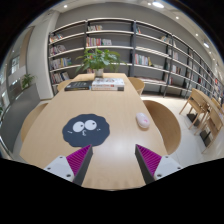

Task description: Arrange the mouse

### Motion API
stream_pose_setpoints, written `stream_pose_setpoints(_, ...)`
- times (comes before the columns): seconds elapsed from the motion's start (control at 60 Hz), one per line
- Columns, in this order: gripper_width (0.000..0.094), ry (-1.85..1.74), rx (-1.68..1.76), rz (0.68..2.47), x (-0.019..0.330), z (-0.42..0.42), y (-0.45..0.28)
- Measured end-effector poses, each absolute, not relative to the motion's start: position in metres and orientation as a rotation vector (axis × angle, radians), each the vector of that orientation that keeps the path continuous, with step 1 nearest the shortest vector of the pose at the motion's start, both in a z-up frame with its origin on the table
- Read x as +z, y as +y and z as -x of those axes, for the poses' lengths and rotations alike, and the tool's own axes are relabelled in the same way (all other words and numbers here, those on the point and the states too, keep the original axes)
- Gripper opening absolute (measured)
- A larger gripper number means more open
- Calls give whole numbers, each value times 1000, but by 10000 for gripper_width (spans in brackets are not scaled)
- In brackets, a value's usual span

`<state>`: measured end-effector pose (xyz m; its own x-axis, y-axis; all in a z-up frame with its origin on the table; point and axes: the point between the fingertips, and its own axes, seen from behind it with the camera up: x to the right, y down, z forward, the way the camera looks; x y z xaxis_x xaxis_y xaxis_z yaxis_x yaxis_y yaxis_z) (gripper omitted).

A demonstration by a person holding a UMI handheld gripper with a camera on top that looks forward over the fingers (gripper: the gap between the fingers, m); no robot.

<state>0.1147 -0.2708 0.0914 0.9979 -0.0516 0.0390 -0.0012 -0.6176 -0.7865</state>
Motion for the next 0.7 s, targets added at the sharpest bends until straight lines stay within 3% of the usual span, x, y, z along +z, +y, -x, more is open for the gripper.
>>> stream_pose_setpoints(0.033,868,52,-81,2266,96,-123,-270)
stream_pose_setpoints(0.117,869,94,-103,2297,58,-173,-257)
stream_pose_setpoints(0.267,851,99,-138,2346,23,-227,-209)
stream_pose_setpoints(0.483,828,65,-170,2345,1,-271,-116)
stream_pose_setpoints(0.7,501,64,-111,2341,-3,-275,-66)
